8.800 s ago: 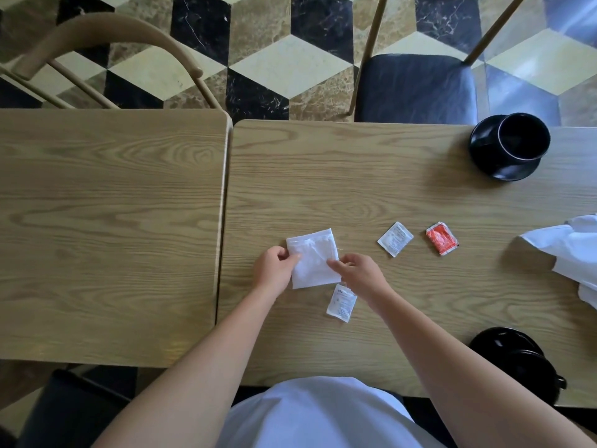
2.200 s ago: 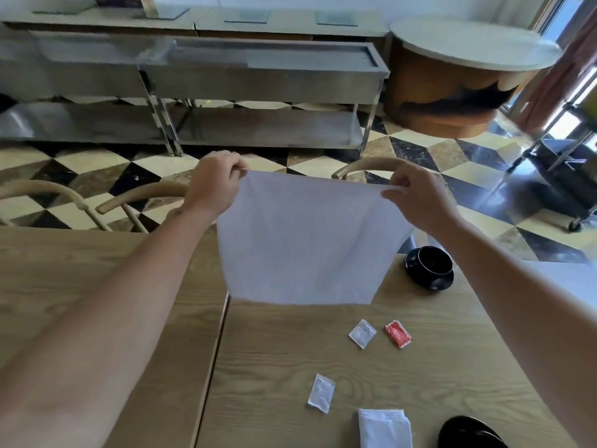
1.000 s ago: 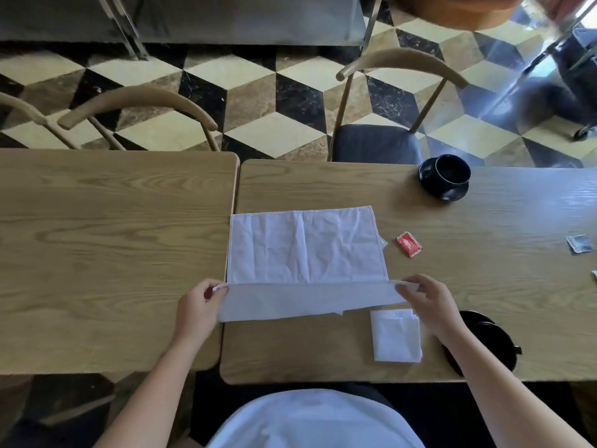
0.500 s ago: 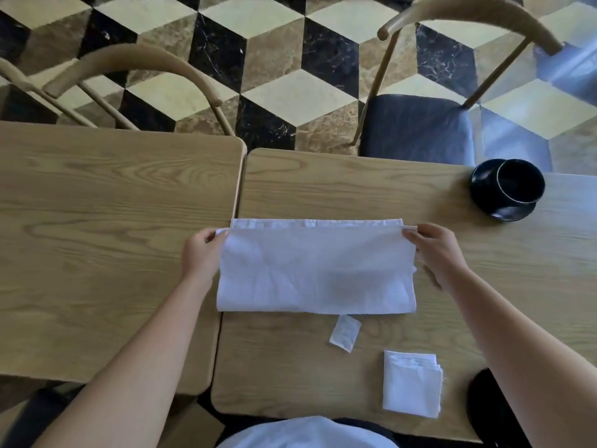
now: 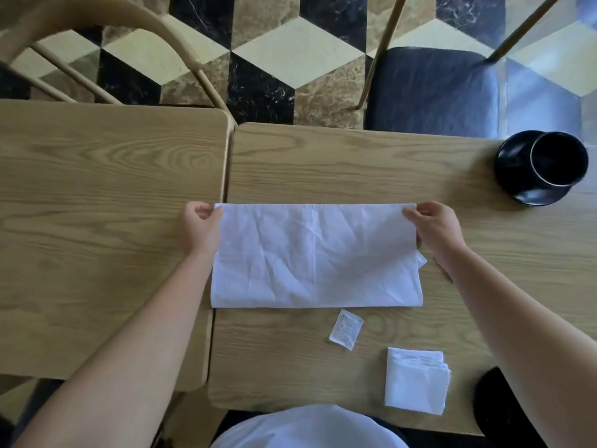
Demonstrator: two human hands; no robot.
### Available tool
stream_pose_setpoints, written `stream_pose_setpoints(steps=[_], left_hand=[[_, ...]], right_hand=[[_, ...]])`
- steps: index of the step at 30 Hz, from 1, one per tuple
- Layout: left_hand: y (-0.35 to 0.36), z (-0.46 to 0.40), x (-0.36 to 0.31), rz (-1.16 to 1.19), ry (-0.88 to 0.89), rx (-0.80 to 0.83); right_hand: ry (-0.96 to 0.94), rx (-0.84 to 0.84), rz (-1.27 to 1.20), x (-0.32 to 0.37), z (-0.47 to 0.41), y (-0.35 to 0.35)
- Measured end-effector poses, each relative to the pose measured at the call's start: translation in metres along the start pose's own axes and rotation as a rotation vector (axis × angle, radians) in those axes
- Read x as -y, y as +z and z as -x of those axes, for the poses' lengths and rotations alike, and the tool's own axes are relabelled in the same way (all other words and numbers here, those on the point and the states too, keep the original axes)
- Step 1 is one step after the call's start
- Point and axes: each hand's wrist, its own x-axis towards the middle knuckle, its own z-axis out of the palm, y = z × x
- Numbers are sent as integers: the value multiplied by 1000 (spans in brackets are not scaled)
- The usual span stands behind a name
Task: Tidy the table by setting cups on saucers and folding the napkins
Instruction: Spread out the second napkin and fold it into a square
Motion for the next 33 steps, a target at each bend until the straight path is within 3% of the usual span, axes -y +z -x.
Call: stream_pose_setpoints(steps=[3,4,6,10,11,13,21,27,33], left_hand=[[-3,21,0,-229,229,-164],[-3,34,0,-277,351,-155],[2,66,3,-262,464,48],[21,128,27,-253,422,528],[25,139,36,-231,385,565],[32,151,53,-174,279,539],[18,145,77,-143,69,412],[-19,101,82,37,-309,247],[-36,90,78,-4,-376,143]], right_hand=[[-162,-211,229,1,10,7],[-245,-254,235,2,19,12],[-363,-213,216,5,45,32],[-238,364,63,10,112,100],[-154,493,-38,10,127,114],[6,600,-186,2,146,135],[224,441,-366,-36,138,126],[307,225,-381,-70,110,59],[347,136,-277,-88,96,21]])
